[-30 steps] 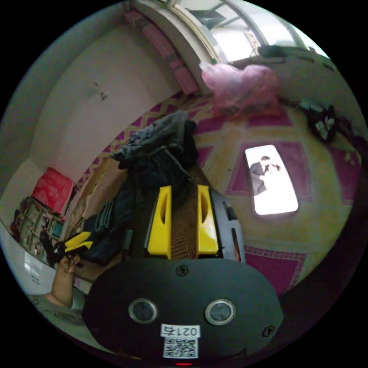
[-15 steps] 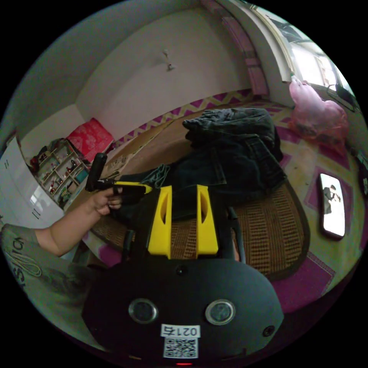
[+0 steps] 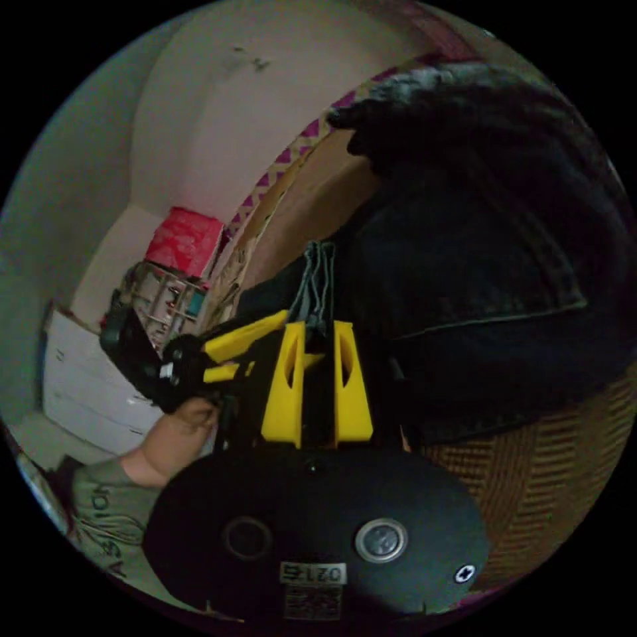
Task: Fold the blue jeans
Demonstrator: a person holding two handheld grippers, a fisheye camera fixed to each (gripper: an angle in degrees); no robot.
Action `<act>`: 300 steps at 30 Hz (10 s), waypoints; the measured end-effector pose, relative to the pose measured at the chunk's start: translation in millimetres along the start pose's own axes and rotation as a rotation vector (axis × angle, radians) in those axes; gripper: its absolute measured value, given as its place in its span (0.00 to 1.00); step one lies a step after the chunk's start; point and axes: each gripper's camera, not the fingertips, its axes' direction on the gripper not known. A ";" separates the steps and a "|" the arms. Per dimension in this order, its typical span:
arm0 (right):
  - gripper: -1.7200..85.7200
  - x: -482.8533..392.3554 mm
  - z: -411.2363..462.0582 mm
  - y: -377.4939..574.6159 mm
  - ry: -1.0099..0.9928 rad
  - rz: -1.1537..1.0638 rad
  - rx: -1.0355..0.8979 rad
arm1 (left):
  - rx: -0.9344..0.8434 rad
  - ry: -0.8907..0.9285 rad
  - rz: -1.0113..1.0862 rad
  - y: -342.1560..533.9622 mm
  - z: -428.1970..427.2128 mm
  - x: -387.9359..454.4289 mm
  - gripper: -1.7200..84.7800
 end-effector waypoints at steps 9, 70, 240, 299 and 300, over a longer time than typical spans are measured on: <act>0.01 -35.4 -22.3 -21.4 -0.248 -0.010 -0.006 | -0.033 -0.010 -0.070 -12.4 -1.9 -12.6 0.11; 0.11 -59.7 56.0 208.4 0.247 -0.261 0.162 | 0.319 -0.224 -1.069 435.9 -590.5 -490.1 0.06; 0.04 -297.9 358.2 384.0 0.366 -0.942 -0.394 | 0.286 -0.224 -1.080 474.4 -949.6 -506.4 0.02; 0.01 -130.4 -105.6 323.9 0.299 -0.394 0.230 | 0.143 -0.183 -0.434 24.8 -318.9 -16.6 0.01; 0.02 -122.7 -122.3 314.1 0.297 -0.381 0.241 | 0.117 -0.179 -0.415 15.9 -302.3 -5.5 0.01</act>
